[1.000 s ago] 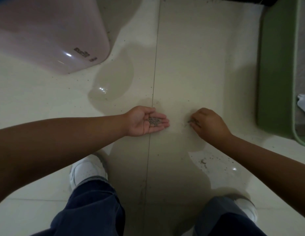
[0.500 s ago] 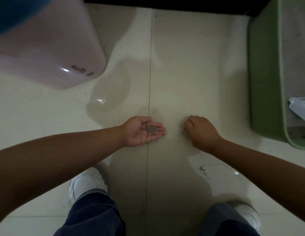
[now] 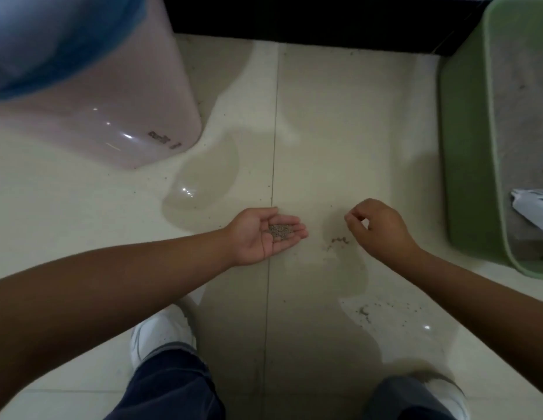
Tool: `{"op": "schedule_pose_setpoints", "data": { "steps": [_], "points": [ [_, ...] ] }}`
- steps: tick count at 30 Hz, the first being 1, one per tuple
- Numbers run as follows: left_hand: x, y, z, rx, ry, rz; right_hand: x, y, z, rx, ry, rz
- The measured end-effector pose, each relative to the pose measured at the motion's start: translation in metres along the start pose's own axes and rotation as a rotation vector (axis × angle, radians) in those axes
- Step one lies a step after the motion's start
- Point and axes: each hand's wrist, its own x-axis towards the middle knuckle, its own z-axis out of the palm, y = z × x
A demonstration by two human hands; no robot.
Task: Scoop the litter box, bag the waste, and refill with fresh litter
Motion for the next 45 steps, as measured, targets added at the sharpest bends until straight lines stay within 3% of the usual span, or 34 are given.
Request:
{"op": "schedule_pose_setpoints", "data": {
  "steps": [8, 13, 17, 24, 27, 29, 31, 34, 36, 38, 41, 45],
  "points": [
    [-0.057, 0.055, 0.039, -0.166, -0.086, 0.358, 0.045, -0.029, -0.043, -0.049, 0.076, -0.156],
    [-0.123, 0.095, 0.077, -0.382, -0.192, 0.618, 0.076, -0.098, -0.084, -0.002, 0.263, -0.362],
    [-0.17, 0.112, 0.094, -0.463, -0.227, 0.727, 0.098, -0.149, -0.123, 0.017, 0.399, -0.516],
    [-0.246, 0.139, 0.086, -0.587, -0.266, 0.927, 0.11, -0.239, -0.17, 0.061, 0.503, -0.79],
    [-0.261, 0.162, 0.065, -0.578, -0.172, 1.044, 0.111, -0.266, -0.169, 0.073, 0.469, -0.804],
    [-0.261, 0.179, 0.051, -0.438, 0.009, 1.134, 0.112, -0.281, -0.162, 0.037, 0.354, -0.754],
    [-0.257, 0.19, 0.038, -0.126, 0.281, 1.196, 0.114, -0.287, -0.15, -0.05, 0.219, -0.732],
    [-0.25, 0.197, 0.018, 0.894, 0.792, 1.212, 0.115, -0.283, -0.137, -0.06, 0.136, -0.687],
    [-0.246, 0.199, 0.007, 1.5, 0.924, 1.061, 0.114, -0.278, -0.131, 0.034, 0.164, -0.685],
    [-0.242, 0.197, 0.0, 1.829, 0.985, 0.841, 0.11, -0.276, -0.129, 0.086, 0.204, -0.705],
    [-0.239, 0.19, -0.007, 1.973, 1.075, 0.628, 0.111, -0.272, -0.127, 0.096, 0.21, -0.715],
    [-0.239, 0.178, -0.013, 1.946, 1.082, 0.574, 0.11, -0.27, -0.126, 0.112, 0.183, -0.708]
  ]
}}
